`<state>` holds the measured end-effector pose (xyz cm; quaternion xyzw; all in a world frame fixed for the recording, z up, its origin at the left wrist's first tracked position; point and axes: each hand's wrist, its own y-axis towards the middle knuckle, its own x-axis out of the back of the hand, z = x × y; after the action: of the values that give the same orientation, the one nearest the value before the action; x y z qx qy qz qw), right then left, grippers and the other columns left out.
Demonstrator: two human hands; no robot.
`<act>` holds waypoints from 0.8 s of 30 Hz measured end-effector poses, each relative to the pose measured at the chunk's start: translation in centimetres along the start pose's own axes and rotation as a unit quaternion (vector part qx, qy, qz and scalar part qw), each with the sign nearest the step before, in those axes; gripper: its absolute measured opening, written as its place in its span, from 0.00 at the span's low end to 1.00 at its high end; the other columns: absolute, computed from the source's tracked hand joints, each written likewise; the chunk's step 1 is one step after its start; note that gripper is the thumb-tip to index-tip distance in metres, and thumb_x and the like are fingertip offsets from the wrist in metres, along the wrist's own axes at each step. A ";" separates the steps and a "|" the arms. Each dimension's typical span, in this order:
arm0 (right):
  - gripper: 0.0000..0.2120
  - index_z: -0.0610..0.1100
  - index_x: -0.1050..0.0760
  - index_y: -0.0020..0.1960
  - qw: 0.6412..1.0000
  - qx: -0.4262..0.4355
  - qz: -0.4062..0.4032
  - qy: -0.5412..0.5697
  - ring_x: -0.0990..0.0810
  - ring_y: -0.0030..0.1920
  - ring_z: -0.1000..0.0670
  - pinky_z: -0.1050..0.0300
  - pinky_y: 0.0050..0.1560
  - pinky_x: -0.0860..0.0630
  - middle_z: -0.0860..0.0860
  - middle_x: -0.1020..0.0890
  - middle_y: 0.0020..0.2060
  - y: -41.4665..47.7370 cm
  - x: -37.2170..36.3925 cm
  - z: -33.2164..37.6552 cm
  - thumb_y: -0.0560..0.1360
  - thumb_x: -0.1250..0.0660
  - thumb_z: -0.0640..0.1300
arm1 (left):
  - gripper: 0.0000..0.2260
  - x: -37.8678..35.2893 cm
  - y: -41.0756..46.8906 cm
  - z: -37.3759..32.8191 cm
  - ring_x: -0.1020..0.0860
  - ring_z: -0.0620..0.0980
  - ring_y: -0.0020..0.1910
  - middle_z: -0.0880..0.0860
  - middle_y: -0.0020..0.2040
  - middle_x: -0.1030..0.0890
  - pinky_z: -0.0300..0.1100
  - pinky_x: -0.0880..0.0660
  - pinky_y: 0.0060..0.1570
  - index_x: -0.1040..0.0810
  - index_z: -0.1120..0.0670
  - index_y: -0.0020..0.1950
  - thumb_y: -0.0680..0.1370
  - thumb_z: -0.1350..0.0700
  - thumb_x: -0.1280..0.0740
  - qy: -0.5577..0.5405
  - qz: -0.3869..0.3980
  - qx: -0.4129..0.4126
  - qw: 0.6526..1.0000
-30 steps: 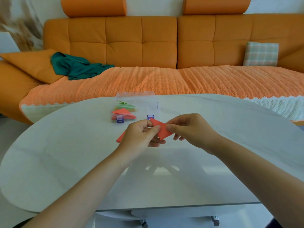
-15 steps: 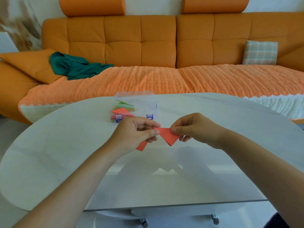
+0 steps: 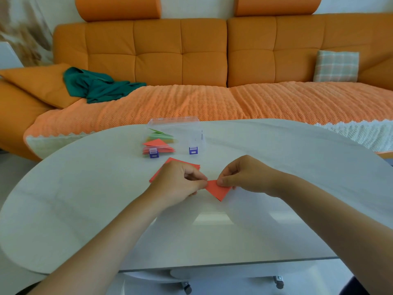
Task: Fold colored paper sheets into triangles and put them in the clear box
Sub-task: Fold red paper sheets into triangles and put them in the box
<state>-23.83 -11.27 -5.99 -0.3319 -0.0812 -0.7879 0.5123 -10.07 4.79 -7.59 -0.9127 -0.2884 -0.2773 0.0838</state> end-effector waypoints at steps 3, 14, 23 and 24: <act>0.04 0.51 0.15 0.39 0.999 0.013 -0.007 -0.047 0.21 0.38 0.59 0.67 0.38 0.25 0.56 0.15 0.37 0.1 -0.3 -0.2 0.73 0.26 0.48 | 0.03 -0.4 0.0 0.2 0.21 0.34 0.35 0.43 0.36 0.15 0.26 0.29 0.36 0.13 0.49 0.43 0.74 0.57 0.25 0.064 0.013 -0.016 0.998; 0.05 0.58 0.19 0.45 0.962 0.066 -0.065 -0.257 0.22 0.47 0.56 0.57 0.51 0.25 0.59 0.21 0.45 0.3 -1.8 -0.3 0.72 0.29 0.57 | 0.04 -1.0 0.5 0.5 0.27 0.42 0.45 0.44 0.45 0.22 0.32 0.32 0.42 0.16 0.49 0.47 0.76 0.55 0.30 0.244 0.023 -0.097 0.965; 0.03 0.55 0.17 0.42 0.978 0.054 -0.071 -0.190 0.21 0.47 0.56 0.53 0.52 0.22 0.56 0.20 0.44 0.4 -2.3 -0.8 0.70 0.27 0.53 | 0.17 -2.5 -0.6 2.4 0.25 0.45 0.47 0.48 0.46 0.19 0.31 0.31 0.49 0.15 0.52 0.48 0.72 0.70 0.37 0.211 0.041 -0.285 0.934; 0.03 0.55 0.17 0.42 0.978 0.055 -0.072 -0.185 0.21 0.46 0.56 0.54 0.52 0.22 0.57 0.20 0.44 0.4 -2.3 -0.8 0.70 0.27 0.53 | 0.17 -2.5 -0.8 2.4 0.25 0.46 0.48 0.47 0.46 0.19 0.34 0.30 0.49 0.15 0.51 0.49 0.72 0.69 0.37 0.216 0.041 -0.290 0.932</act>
<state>-23.31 -10.08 -8.12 -0.4367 -0.2419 -0.7419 0.4475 -11.08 4.98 -10.98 -0.8265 -0.1327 -0.5354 -0.1125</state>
